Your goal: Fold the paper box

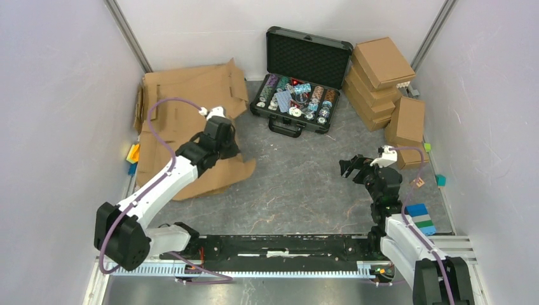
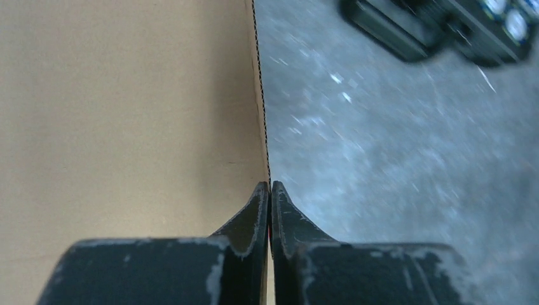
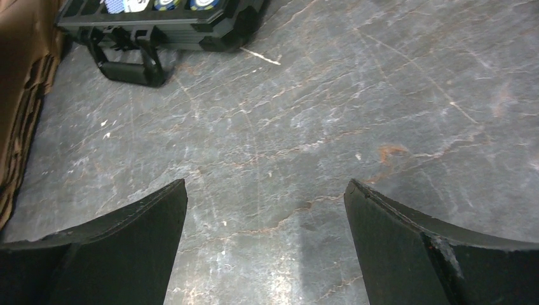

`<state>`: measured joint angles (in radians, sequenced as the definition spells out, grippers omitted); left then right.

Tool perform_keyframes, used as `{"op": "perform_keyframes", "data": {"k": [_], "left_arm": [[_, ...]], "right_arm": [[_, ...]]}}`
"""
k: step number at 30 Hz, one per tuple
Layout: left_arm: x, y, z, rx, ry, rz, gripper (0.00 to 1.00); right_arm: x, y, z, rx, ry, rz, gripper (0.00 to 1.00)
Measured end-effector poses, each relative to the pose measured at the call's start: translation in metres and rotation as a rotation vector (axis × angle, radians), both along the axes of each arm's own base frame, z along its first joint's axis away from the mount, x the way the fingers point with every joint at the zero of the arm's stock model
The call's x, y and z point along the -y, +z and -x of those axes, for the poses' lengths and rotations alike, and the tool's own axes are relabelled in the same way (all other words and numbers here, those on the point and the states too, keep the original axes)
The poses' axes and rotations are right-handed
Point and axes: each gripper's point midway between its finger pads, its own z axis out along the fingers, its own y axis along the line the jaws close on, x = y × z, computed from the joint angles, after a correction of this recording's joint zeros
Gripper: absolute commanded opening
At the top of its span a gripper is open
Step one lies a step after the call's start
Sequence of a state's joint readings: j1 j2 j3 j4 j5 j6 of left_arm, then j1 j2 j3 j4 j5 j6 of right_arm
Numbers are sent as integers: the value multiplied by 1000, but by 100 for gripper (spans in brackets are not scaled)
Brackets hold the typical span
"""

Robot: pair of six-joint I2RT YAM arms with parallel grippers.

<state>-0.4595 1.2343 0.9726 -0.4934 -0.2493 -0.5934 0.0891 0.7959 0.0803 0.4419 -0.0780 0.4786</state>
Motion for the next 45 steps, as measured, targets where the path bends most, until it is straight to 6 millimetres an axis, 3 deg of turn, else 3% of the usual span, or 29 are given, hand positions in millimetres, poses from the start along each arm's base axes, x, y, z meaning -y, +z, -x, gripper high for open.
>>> {"op": "perform_keyframes", "data": {"k": [4,5,7,9,14,19,23,26,28,31,35,36,41,45], "left_arm": [[58,-5,26,-28,-128,112,16],[73,-5,31,-31,-159,135,23],[102,-3,39,-27,-220,187,49],[127,0,44,-25,-275,246,65],[149,0,40,-47,-307,284,74],[131,8,31,-25,-281,241,76],[69,18,22,74,-130,235,80],[18,11,35,149,-19,245,81],[4,0,44,152,10,239,82],[-2,-20,52,118,32,229,82],[-7,-51,64,37,65,220,83],[-8,-54,66,28,70,219,83],[-8,-57,68,18,79,233,83],[-3,-54,72,13,65,274,84]], "right_arm": [[-16,4,0,20,92,-27,98],[-21,6,0,28,118,-37,98],[-33,12,1,51,185,-62,98],[-45,18,2,74,252,-91,98],[-67,27,10,112,378,-141,98],[-81,30,16,124,455,-157,98],[-98,24,22,98,521,-145,98],[-123,23,25,68,606,-104,98],[-138,26,22,60,647,-87,98],[-153,27,14,40,670,-74,98],[-176,14,10,-40,685,-53,99],[-183,12,10,-57,692,-49,96],[-215,3,11,-118,712,-55,89],[-234,-6,1,-164,704,-53,77]]}}
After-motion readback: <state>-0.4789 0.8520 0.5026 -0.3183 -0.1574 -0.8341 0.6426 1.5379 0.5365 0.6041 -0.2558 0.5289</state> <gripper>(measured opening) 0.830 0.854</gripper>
